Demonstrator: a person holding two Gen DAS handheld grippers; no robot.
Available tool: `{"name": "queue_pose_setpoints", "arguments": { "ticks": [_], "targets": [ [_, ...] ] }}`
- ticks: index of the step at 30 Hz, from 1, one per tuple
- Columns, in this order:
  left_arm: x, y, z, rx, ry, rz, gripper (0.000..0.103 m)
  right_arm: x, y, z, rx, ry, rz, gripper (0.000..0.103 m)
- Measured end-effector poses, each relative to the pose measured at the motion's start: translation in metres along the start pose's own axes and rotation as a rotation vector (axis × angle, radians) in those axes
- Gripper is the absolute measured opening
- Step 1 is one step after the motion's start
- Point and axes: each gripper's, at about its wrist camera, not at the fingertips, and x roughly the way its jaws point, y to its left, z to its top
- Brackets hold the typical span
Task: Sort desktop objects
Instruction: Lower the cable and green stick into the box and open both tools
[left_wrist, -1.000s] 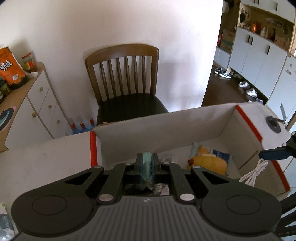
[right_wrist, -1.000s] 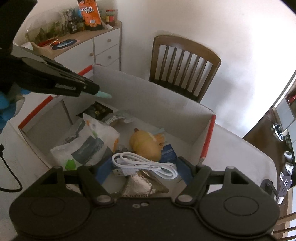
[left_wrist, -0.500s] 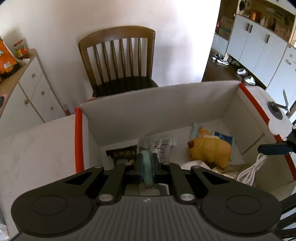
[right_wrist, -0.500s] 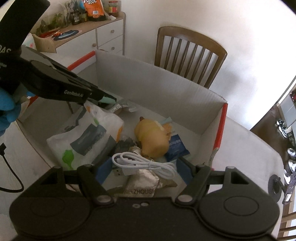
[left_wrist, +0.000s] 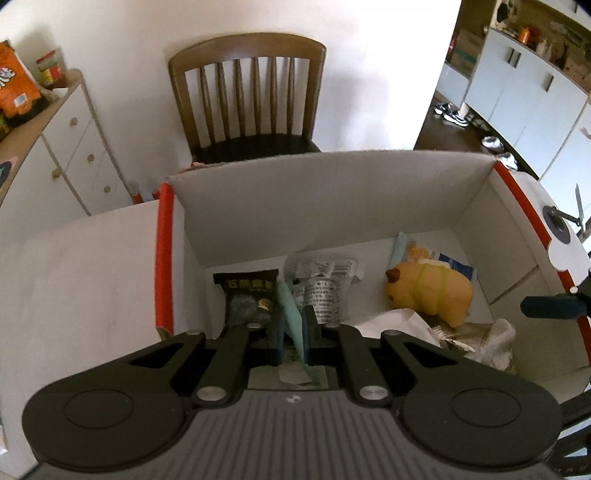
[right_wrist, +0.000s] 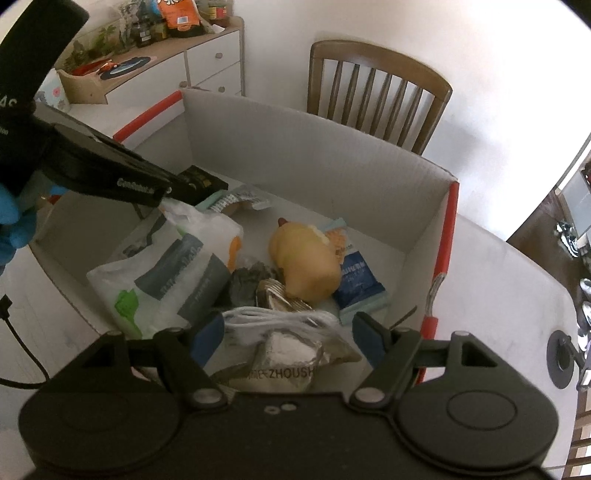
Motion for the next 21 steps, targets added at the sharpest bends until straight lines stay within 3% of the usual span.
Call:
{"name": "queue_pose_setpoints", "arguments": {
  "ticks": [21],
  "targets": [
    [-0.068,-0.002,0.001,-0.039,-0.060,-0.033,0.009,-0.059,0.000,0.001,0.041,-0.090,0.020,0.077]
  ]
}}
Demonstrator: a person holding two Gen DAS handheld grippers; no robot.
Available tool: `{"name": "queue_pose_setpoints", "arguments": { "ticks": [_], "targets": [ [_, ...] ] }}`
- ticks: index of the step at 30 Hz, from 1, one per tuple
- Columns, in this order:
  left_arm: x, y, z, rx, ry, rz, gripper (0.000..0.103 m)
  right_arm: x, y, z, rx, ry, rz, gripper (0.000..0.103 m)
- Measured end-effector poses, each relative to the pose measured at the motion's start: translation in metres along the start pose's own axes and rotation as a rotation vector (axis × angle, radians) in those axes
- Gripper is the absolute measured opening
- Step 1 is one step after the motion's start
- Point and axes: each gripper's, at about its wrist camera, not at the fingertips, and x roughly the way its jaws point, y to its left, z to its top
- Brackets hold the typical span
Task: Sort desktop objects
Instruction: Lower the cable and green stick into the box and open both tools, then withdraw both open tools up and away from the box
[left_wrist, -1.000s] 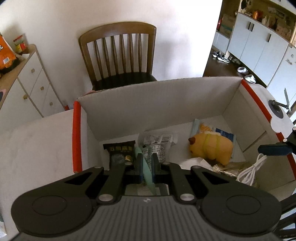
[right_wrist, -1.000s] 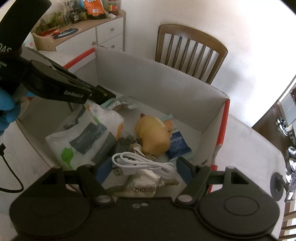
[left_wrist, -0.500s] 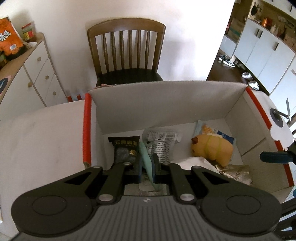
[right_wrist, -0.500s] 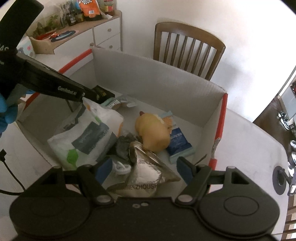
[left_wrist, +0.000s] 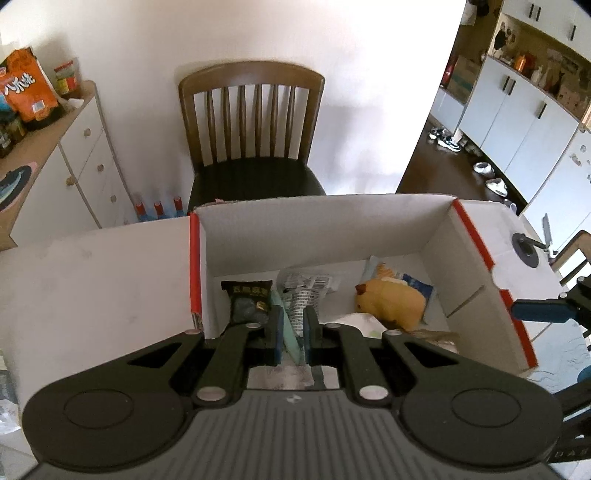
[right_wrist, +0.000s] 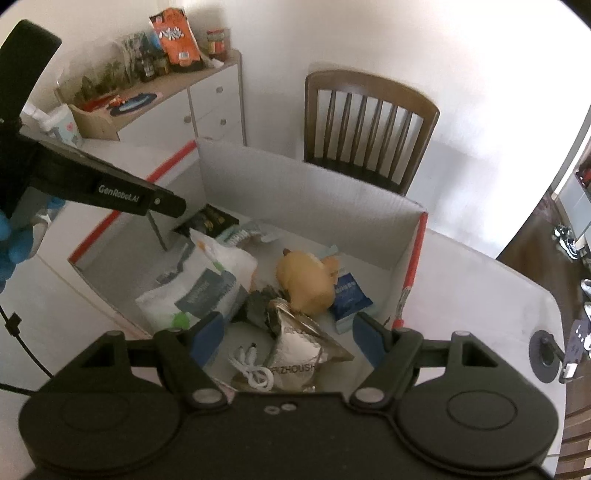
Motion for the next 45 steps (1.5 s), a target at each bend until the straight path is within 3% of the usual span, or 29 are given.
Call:
{"name": "queue_pose_setpoints", "arguments": {
  "ticks": [15,16,18,19,32,35,45],
  "targets": [
    [-0.047,-0.010,-0.020,0.004,-0.018,-0.017,0.011,-0.048,0.010,-0.006,0.029,-0.077,0.030,0.077],
    [-0.050,-0.011,-0.022,0.005,-0.020,-0.016,0.020,-0.049,0.010,-0.007,0.031,-0.079,0.029,0.077],
    [-0.055,-0.012,-0.027,0.008,-0.031,-0.018,0.057,-0.053,0.013,-0.009,0.029,-0.081,0.025,0.077],
    [-0.058,-0.012,-0.029,0.008,-0.038,-0.020,0.083,-0.055,0.014,-0.010,0.027,-0.081,0.024,0.077],
    [-0.090,-0.016,-0.065,0.037,-0.071,-0.006,0.089,-0.079,0.024,-0.026,0.040,-0.096,0.013,0.077],
    [-0.098,-0.016,-0.076,0.039,-0.089,0.002,0.103,-0.084,0.027,-0.030,0.047,-0.100,0.014,0.077],
    [-0.119,-0.018,-0.107,0.041,-0.108,0.008,0.103,-0.102,0.043,-0.040,0.059,-0.125,0.024,0.077]
  ]
}}
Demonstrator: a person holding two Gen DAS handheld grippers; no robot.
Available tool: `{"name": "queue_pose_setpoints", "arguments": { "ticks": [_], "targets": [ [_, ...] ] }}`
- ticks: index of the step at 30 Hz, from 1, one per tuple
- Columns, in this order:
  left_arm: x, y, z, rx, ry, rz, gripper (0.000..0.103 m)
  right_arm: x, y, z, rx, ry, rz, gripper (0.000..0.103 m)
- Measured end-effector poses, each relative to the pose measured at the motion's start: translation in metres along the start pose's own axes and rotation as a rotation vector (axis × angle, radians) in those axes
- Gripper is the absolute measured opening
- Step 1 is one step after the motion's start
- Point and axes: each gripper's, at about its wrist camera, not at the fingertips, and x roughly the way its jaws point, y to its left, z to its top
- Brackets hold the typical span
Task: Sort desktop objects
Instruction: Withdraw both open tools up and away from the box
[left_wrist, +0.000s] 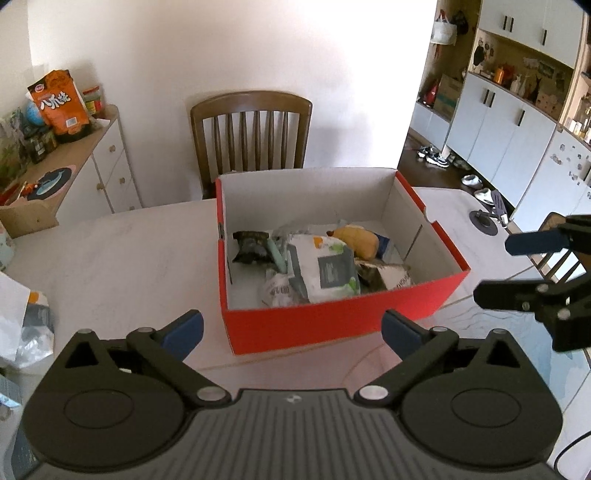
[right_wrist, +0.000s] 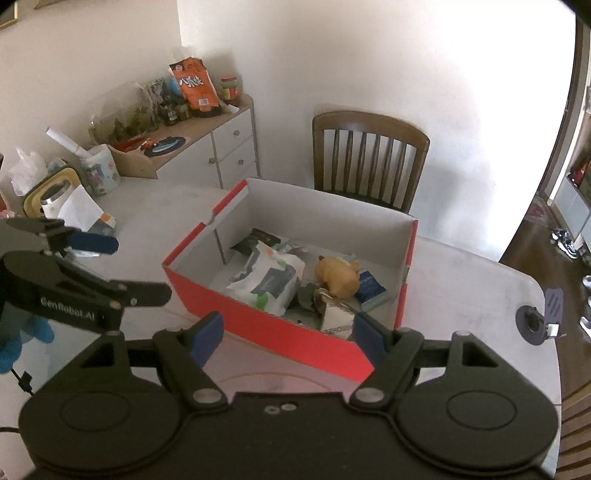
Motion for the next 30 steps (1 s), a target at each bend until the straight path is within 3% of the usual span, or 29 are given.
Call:
{"name": "queue_pose_setpoints", "arguments": {
  "ticks": [9,30],
  "targets": [
    [-0.024,-0.005,-0.018,0.001,-0.026,0.012,0.103,-0.011,0.008,-0.005,0.024,-0.018,0.014,0.077],
    [-0.038,-0.017,-0.042,-0.004,0.011,-0.001,0.103,-0.025,0.002,-0.030,0.087,-0.016,0.017,0.078]
  ]
}}
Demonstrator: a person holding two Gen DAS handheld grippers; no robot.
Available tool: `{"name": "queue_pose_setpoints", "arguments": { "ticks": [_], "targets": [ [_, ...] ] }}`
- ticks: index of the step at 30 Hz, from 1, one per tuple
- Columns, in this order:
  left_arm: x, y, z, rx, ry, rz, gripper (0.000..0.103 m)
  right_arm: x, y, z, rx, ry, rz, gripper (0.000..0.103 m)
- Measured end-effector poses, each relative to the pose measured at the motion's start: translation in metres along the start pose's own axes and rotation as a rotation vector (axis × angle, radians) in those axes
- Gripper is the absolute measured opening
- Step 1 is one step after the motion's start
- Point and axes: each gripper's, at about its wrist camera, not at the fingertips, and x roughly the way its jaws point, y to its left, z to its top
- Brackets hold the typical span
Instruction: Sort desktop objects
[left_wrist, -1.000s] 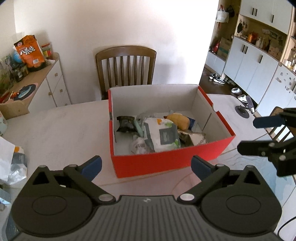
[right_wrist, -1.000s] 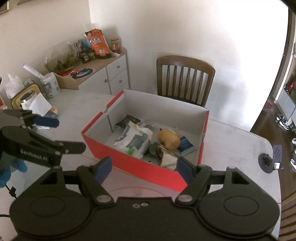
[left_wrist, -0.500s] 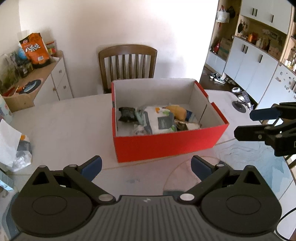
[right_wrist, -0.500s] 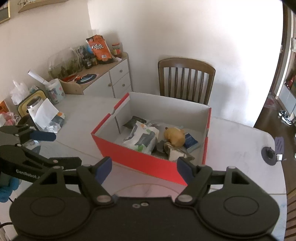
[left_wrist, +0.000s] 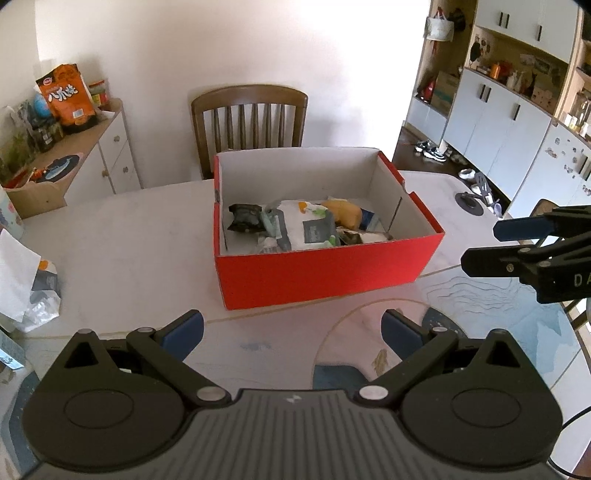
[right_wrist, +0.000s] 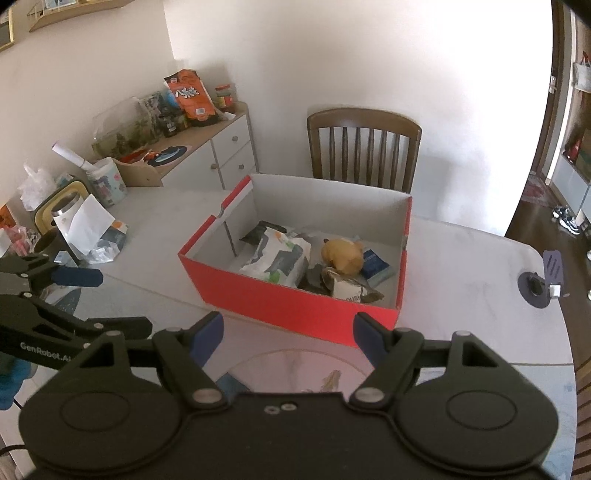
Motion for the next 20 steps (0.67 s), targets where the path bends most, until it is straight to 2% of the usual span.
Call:
{"name": "queue_pose_setpoints", "arguments": {
  "ticks": [20],
  "targets": [
    [-0.0010,-0.0022,-0.0039,-0.003,0.000,0.010,0.103,-0.0024,-0.0001,-0.0066,0.014,0.010,-0.002,0.078]
  ]
}}
